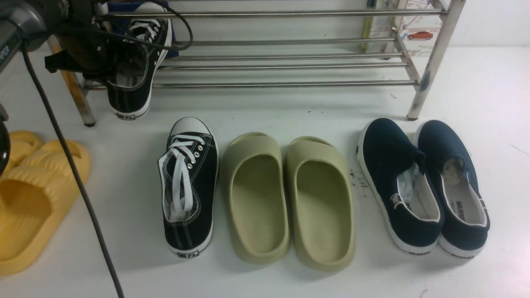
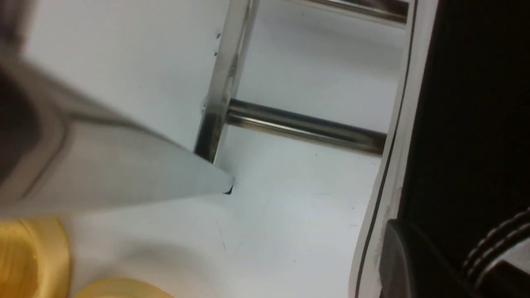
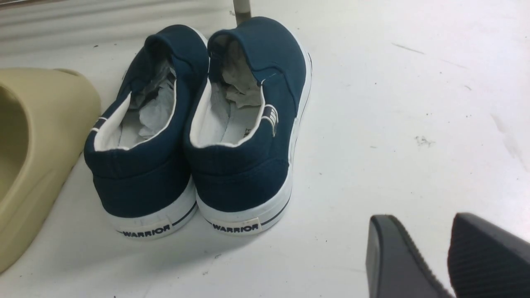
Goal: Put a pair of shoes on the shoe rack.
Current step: Use the left arm to put a shoe into the shoe rack
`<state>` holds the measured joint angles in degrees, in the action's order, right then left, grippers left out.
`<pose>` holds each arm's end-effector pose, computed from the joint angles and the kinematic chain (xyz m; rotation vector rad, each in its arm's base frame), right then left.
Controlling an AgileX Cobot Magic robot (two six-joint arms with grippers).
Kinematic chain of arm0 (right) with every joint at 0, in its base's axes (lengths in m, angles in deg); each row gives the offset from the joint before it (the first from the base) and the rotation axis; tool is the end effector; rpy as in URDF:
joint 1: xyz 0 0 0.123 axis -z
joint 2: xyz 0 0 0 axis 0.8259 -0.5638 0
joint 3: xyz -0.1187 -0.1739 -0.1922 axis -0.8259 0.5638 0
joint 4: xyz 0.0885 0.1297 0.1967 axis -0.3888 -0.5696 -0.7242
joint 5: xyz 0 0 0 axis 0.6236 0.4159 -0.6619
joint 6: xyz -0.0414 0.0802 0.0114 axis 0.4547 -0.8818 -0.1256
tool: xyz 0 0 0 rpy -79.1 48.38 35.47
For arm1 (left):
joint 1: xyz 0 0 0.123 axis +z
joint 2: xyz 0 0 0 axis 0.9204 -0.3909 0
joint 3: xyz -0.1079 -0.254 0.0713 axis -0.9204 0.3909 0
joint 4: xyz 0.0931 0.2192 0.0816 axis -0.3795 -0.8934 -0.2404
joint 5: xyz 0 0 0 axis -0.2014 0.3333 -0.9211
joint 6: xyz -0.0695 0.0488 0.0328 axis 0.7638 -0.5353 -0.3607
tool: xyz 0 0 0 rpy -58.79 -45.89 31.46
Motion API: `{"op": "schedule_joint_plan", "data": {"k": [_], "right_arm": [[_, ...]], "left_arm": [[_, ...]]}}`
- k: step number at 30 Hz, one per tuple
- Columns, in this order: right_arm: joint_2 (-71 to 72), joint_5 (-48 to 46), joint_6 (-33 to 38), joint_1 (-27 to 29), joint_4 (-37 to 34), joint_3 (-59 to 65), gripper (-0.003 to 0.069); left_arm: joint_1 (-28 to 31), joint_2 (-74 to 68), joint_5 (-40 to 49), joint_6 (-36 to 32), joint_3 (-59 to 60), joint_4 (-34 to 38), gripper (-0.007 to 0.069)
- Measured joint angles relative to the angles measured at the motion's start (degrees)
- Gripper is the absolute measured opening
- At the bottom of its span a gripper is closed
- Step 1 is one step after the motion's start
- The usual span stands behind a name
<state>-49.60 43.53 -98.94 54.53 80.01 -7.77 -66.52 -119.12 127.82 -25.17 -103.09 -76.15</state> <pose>0.0522 -0.0026 0.1737 0.1747 1.8632 0.0976 0.4989 0.0100 0.2669 -0.3324 2.5203 -0.0071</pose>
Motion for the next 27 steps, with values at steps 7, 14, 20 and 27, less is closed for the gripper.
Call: {"op": "schedule_joint_plan", "data": {"k": [7,14,20,27], "right_arm": [[0.0,0.0,0.0,0.0,0.0,0.0,0.0239],[0.0,0.0,0.0,0.0,0.0,0.0,0.0239],[0.0,0.0,0.0,0.0,0.0,0.0,0.0239],[0.0,0.0,0.0,0.0,0.0,0.0,0.0239]], "left_arm": [[0.0,0.1,-2.5,0.5,-0.4,0.0,0.019],[0.0,0.6,-1.0,0.6,-0.4,0.4,0.0378],[0.0,3.9,4.3,0.0,-0.4,0.8,0.0382],[0.1,7.9,12.7,-2.3,-0.4,1.1,0.0248]]}}
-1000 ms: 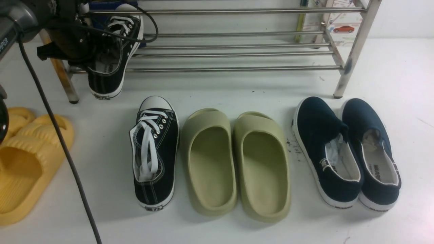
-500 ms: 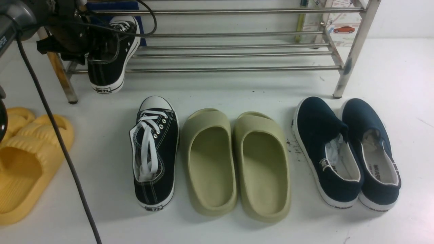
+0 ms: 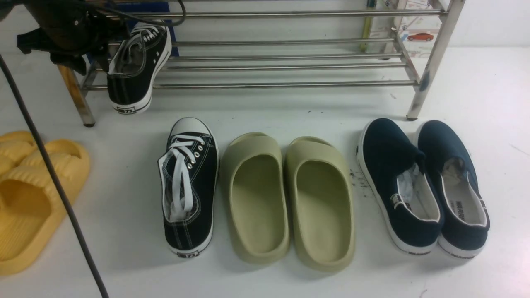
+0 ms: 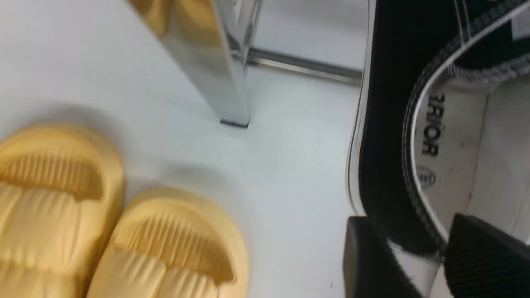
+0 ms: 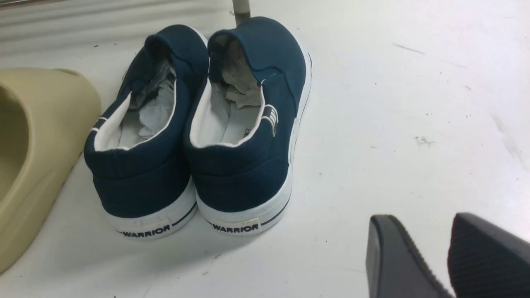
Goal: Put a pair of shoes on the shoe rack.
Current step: Use the left arm to put a shoe into the shoe rack
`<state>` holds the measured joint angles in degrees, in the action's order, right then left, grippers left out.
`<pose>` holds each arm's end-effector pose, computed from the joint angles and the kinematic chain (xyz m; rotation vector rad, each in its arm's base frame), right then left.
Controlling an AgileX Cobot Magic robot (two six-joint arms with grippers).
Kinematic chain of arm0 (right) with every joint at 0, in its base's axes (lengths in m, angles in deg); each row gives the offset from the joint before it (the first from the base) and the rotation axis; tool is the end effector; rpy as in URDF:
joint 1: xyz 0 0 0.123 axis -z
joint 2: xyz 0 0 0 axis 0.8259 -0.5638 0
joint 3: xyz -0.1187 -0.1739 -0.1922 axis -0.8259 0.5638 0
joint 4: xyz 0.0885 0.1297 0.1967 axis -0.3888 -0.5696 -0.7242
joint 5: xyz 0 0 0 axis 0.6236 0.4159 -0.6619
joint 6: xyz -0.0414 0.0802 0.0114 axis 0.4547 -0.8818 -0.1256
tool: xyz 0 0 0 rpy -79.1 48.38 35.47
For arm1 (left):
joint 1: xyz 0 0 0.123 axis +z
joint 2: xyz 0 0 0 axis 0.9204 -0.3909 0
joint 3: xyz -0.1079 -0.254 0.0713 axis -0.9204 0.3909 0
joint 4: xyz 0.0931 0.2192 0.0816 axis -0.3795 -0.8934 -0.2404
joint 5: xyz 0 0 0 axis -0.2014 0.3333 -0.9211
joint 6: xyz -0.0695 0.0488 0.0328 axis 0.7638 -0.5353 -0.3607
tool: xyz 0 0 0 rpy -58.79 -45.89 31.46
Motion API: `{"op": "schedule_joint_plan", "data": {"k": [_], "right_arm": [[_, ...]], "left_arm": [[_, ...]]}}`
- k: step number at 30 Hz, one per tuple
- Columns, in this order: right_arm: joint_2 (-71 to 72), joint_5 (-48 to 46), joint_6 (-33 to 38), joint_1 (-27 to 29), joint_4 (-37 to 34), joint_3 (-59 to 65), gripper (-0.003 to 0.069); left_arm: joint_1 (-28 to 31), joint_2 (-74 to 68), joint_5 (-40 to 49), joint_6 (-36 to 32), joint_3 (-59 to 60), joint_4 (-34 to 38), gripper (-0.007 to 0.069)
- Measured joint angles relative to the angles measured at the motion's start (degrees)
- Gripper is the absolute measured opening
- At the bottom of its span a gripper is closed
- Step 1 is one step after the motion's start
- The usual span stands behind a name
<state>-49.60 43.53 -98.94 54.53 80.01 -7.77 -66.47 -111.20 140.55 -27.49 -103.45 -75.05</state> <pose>0.0522 -0.0026 0.1737 0.1747 1.8632 0.0976 0.4581 0.0092 0.3242 -0.3144 2.6020 0.0001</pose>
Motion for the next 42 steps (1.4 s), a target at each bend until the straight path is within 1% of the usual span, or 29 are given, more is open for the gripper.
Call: {"op": "schedule_joint_plan", "data": {"k": [3,5,8,11,13,14,16,17,19,20,23,25,26,32,34,38,42], "right_arm": [[0.0,0.0,0.0,0.0,0.0,0.0,0.0239],[0.0,0.0,0.0,0.0,0.0,0.0,0.0239],[0.0,0.0,0.0,0.0,0.0,0.0,0.0239],[0.0,0.0,0.0,0.0,0.0,0.0,0.0239],[0.0,0.0,0.0,0.0,0.0,0.0,0.0239],[0.0,0.0,0.0,0.0,0.0,0.0,0.0239],[0.0,0.0,0.0,0.0,0.0,0.0,0.0239],[0.0,0.0,0.0,0.0,0.0,0.0,0.0239],[0.0,0.0,0.0,0.0,0.0,0.0,0.0239],[0.0,0.0,0.0,0.0,0.0,0.0,0.0239],[0.0,0.0,0.0,0.0,0.0,0.0,0.0239],[0.0,0.0,0.0,0.0,0.0,0.0,0.0239],[0.0,0.0,0.0,0.0,0.0,0.0,0.0239],[0.0,0.0,0.0,0.0,0.0,0.0,0.0239],[0.0,0.0,0.0,0.0,0.0,0.0,0.0239],[0.0,0.0,0.0,0.0,0.0,0.0,0.0239],[0.0,0.0,0.0,0.0,0.0,0.0,0.0239]], "left_arm": [[0.0,1.4,3.6,-1.1,0.0,0.0,0.0139],[0.0,2.2,4.4,-2.0,0.1,0.3,0.007],[0.0,4.4,4.5,-2.6,2.1,1.6,-0.001],[0.1,8.9,4.6,-3.0,7.8,3.4,-0.0013],[0.2,13.8,3.2,-3.1,14.5,4.0,-0.0013],[0.2,13.8,2.9,-3.1,15.2,4.0,-0.0013],[0.2,19.5,-1.2,-3.2,24.0,4.4,-0.0013],[0.2,19.9,-1.9,-3.2,25.3,4.4,-0.0013],[0.2,22.4,-5.9,-4.0,32.6,5.7,-0.0013],[0.2,22.4,-6.2,-4.1,33.0,5.9,-0.0013],[0.3,21.6,-9.9,-6.6,38.4,9.3,-0.0013],[0.3,20.6,-11.1,-7.6,39.0,10.8,-0.0013],[0.3,19.3,-13.1,-8.5,39.2,12.1,-0.0013],[0.3,14.7,-22.8,-8.9,39.0,12.5,-0.0013],[0.3,13.5,-23.8,-8.9,37.7,12.5,-0.0013],[0.3,9.2,-24.0,-8.9,31.2,12.5,-0.0013],[0.3,4.1,-19.5,-8.9,22.8,12.2,-0.0013]]}}
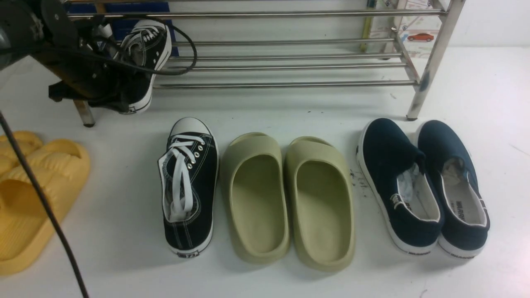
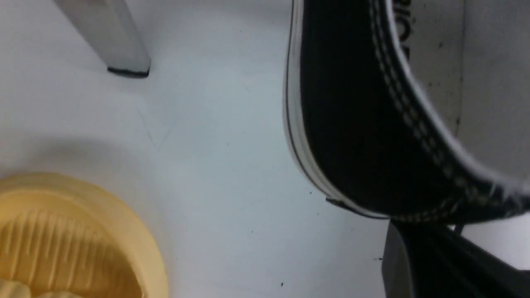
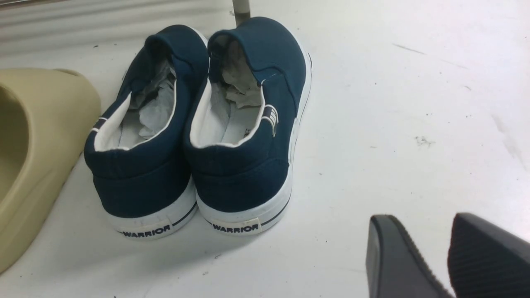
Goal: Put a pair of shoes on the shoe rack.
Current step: Use the left arm to put a shoe into the shoe rack, then use the left arm to grab the shoe closest to it
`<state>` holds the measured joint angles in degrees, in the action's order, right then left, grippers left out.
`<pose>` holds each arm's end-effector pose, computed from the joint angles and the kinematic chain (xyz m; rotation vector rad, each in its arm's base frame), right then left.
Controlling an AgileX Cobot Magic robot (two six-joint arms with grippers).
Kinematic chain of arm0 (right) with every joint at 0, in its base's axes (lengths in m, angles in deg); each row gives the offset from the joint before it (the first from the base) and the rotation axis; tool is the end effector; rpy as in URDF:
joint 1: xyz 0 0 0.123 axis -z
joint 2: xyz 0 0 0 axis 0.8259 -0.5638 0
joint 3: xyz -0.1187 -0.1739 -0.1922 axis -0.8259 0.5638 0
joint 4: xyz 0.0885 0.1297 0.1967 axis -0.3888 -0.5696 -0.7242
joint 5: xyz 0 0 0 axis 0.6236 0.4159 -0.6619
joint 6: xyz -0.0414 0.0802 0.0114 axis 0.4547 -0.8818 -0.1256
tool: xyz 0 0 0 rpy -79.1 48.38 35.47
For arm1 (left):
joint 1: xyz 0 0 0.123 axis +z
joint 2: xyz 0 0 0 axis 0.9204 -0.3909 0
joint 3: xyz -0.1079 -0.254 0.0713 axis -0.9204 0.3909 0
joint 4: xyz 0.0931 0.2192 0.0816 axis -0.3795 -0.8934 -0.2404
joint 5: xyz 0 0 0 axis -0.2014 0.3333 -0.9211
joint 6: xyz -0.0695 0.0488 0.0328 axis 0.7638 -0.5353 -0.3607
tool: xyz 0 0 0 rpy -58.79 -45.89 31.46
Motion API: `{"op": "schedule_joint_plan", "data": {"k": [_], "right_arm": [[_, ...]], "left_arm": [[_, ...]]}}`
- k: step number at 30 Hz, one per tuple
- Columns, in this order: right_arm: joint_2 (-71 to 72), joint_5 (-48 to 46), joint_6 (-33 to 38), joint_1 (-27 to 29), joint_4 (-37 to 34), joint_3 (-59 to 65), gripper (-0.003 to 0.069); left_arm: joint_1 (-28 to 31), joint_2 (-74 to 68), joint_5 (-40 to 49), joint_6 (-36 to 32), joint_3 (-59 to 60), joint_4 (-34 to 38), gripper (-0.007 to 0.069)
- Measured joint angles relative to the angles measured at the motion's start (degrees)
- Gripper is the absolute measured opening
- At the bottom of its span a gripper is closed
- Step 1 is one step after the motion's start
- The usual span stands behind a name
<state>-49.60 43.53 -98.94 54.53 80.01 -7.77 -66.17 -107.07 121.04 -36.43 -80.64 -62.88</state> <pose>0.0522 -0.0026 0.1737 0.1747 1.8632 0.0976 0.4451 -0.0037 0.2552 -0.2249 2.5987 -0.2070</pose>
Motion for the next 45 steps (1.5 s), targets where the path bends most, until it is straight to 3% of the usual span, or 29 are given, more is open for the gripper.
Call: {"op": "schedule_joint_plan", "data": {"k": [5,11,32,45], "right_arm": [[0.0,0.0,0.0,0.0,0.0,0.0,0.0239],[0.0,0.0,0.0,0.0,0.0,0.0,0.0239],[0.0,0.0,0.0,0.0,0.0,0.0,0.0239],[0.0,0.0,0.0,0.0,0.0,0.0,0.0239]], "left_arm": [[0.0,-4.9,7.7,0.0,-8.5,-0.4,-0.0013],[-0.1,-6.9,8.6,0.0,-12.9,-0.4,-0.0013],[-0.1,-1.5,10.6,0.0,-13.7,-3.1,-0.0013],[-0.1,9.4,22.5,0.8,-10.7,-5.7,-0.0013]]}}
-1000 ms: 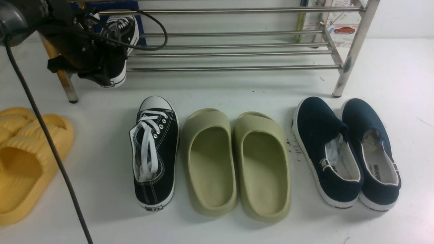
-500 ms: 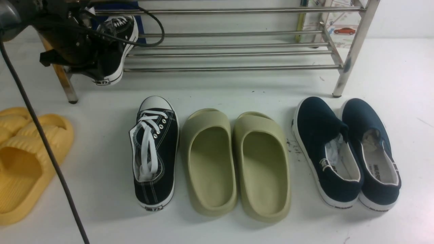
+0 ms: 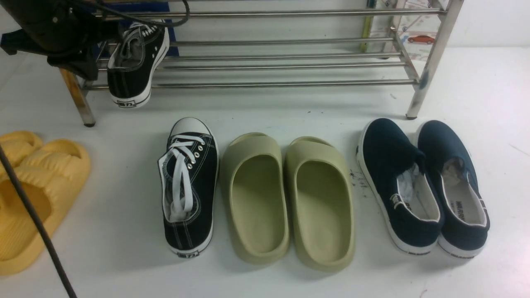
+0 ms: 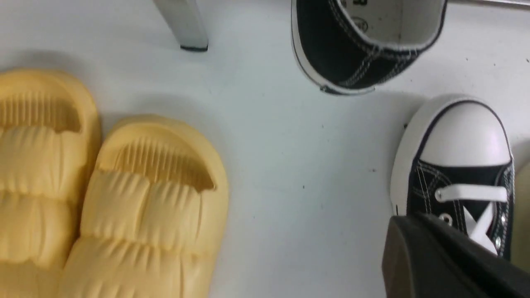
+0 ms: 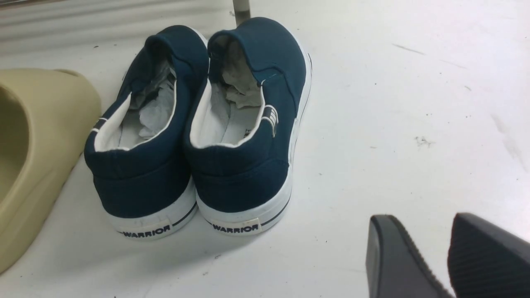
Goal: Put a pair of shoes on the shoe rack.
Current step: Use the left arm to grab the shoe closest to it
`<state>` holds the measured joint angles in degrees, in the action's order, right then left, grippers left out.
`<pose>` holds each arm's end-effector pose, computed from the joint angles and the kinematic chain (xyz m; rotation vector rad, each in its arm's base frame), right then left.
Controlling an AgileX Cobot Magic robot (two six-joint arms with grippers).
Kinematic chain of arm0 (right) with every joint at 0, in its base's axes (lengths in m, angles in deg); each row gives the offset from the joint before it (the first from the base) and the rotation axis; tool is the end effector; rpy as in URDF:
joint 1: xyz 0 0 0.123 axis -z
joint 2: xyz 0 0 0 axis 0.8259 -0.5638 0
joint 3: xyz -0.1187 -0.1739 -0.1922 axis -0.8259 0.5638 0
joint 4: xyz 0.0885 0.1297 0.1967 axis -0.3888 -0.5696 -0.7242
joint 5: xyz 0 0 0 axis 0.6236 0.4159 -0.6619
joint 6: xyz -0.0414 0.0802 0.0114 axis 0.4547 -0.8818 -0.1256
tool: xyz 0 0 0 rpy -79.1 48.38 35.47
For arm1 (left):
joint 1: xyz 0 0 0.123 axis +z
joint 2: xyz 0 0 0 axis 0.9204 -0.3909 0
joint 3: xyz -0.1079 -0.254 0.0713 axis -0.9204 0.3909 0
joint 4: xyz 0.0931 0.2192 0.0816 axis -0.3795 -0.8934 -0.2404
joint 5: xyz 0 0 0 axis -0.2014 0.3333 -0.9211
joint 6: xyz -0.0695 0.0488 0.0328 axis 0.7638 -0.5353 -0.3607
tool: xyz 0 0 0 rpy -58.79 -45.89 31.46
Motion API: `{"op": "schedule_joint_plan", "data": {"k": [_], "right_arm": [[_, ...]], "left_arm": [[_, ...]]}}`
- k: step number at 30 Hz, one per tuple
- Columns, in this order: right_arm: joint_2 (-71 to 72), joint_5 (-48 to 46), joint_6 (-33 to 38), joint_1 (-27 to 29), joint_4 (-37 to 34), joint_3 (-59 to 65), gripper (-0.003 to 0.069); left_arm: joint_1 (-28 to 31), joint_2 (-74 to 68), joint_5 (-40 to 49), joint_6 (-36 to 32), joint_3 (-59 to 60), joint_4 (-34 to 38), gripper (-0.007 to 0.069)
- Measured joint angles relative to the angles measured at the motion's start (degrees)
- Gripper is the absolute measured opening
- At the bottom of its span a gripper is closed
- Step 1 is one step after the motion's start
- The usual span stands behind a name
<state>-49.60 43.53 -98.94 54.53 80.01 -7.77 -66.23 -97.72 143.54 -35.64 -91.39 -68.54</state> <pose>0.0522 -0.0026 0.1737 0.1747 1.8632 0.0976 0.3962 0.0008 0.3615 -0.1565 2.6481 -0.1006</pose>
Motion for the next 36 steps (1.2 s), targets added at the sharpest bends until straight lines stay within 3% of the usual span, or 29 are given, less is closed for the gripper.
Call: {"op": "schedule_joint_plan", "data": {"k": [3,18,36], "right_arm": [[0.0,0.0,0.0,0.0,0.0,0.0,0.0239],[0.0,0.0,0.0,0.0,0.0,0.0,0.0239],[0.0,0.0,0.0,0.0,0.0,0.0,0.0239]], "left_arm": [[0.0,4.7,-0.1,0.2,3.4,-0.1,-0.0013],[0.1,46.6,-11.0,1.1,44.6,3.8,-0.0013],[0.1,79.3,-10.2,1.8,63.1,4.0,-0.0013]]}}
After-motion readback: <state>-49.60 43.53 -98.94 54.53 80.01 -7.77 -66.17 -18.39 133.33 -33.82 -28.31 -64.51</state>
